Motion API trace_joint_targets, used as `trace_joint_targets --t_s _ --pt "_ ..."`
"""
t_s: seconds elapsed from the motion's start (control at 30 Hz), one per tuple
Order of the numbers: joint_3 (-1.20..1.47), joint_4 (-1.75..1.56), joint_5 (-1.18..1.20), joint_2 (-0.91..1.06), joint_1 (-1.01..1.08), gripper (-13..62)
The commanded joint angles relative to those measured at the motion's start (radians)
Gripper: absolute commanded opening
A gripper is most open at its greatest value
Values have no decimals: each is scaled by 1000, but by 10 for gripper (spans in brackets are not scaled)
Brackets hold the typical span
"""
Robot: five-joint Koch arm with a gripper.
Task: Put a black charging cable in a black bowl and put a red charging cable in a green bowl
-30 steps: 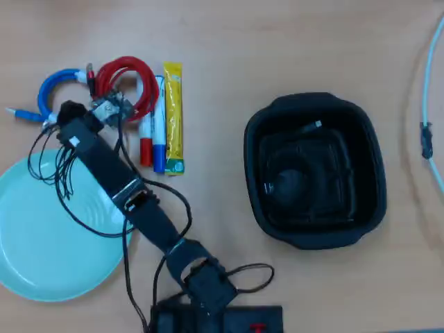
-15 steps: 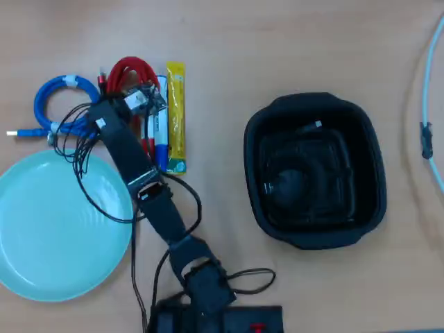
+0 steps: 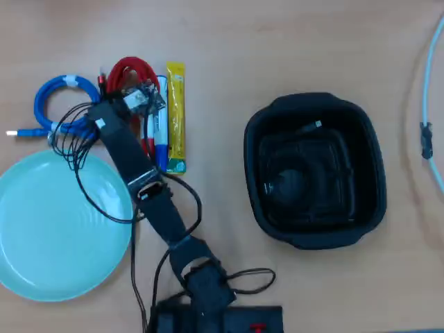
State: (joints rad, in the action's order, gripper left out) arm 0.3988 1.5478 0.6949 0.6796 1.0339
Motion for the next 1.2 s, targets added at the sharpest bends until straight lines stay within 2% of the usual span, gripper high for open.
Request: trace_joint_targets --t_s 0.0,0.3,0.63,0.67,0.73,0.8,0.9,0.93,1.0,1.17 --pt "-106 -58 72 21 5 515" --pt "-104 -97 78 -91 58 513" --pt "-109 -92 69 -106 38 501" --pt "-109 -92 66 -104 34 480" --pt "-109 -92 38 -104 31 383" --pt "-109 -92 -21 -104 29 217" --pt "-104 -84 -71 -107 34 -96" --pt "-106 -83 -75 -109 32 -96" --pt "-103 -78 -77 -107 32 -38" --pt "-100 -63 -74 -109 32 -71"
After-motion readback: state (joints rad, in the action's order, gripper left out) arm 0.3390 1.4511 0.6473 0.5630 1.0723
